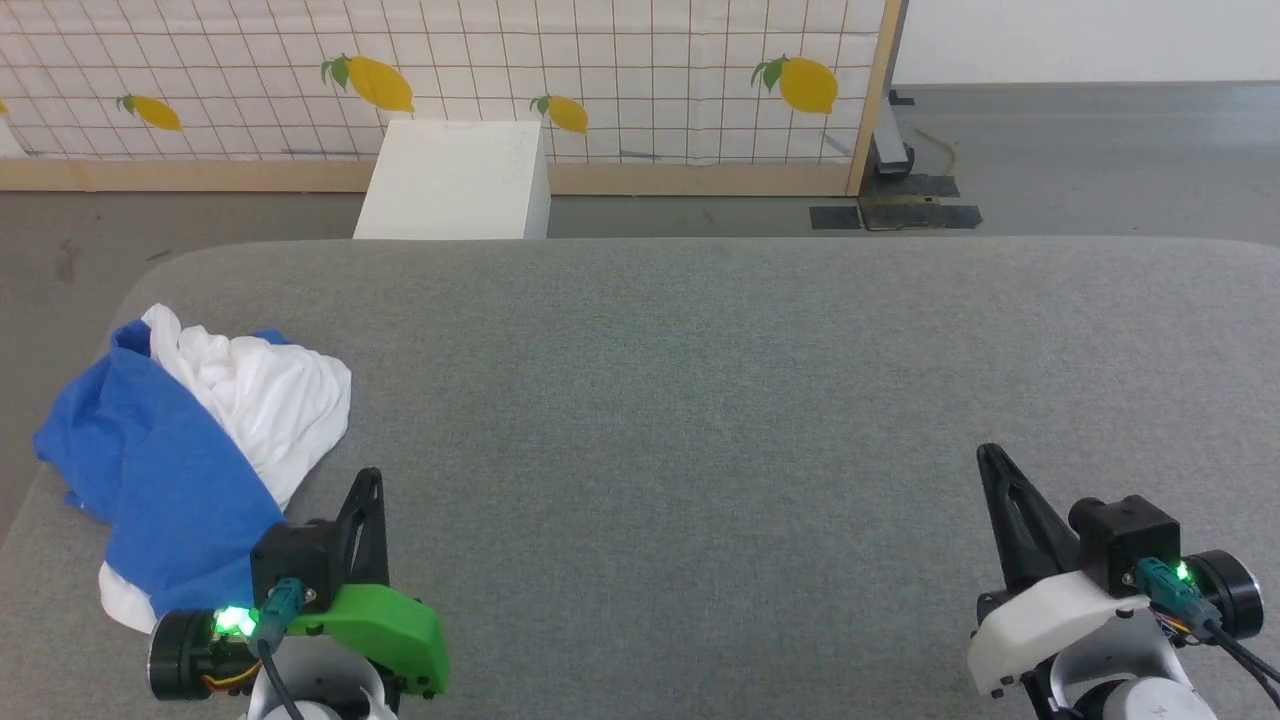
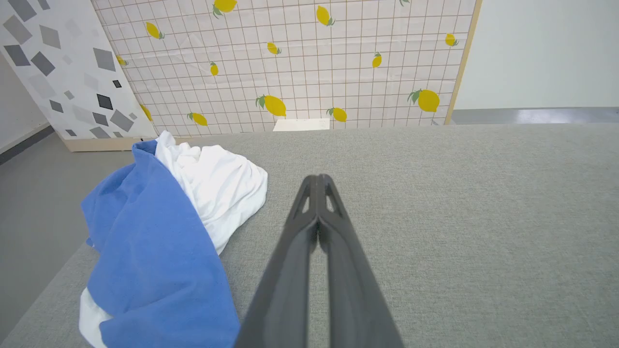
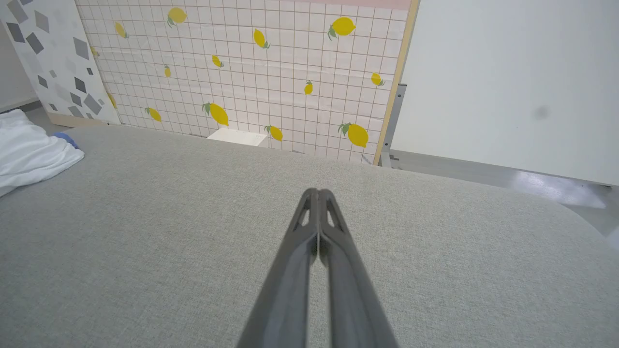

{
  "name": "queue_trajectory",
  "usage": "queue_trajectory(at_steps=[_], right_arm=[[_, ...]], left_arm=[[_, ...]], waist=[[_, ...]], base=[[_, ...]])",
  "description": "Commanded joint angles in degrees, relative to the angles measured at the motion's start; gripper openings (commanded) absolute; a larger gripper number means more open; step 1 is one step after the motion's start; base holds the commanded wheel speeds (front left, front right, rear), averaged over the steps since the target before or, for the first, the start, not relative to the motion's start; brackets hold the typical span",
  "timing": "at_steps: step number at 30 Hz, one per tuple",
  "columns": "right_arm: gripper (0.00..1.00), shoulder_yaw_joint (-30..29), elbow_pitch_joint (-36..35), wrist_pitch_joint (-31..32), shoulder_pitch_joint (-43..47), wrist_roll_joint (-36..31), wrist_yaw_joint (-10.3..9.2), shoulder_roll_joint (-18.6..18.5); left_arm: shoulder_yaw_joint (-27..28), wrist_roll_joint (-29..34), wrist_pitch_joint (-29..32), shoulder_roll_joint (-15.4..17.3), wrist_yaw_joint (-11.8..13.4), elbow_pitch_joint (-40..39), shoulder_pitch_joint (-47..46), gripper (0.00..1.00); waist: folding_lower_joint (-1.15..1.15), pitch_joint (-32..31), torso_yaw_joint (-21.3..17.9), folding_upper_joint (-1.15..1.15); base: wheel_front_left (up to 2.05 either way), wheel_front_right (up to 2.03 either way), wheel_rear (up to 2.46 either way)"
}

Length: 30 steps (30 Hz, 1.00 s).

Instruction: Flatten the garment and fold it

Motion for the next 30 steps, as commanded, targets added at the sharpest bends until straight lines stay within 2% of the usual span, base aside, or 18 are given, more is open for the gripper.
queue_trajectory(at_steps=[1,30], right_arm=[[0.00,0.1,-0.3,0.0,-0.8,0.3,-0.11,0.0],[0.00,0.1,-0.3,0.0,-0.8,0.3,-0.11,0.0]], left_arm=[[0.2,0.7,0.1,-0.3,0.0,0.1,-0.8,0.00],[0.2,0.7,0.1,-0.3,0.0,0.1,-0.8,0.00]], waist=[[0.00,0.0,0.0,0.00],[0.00,0.0,0.0,0.00]], base=[[0.00,0.00,0.00],[0.00,0.00,0.00]])
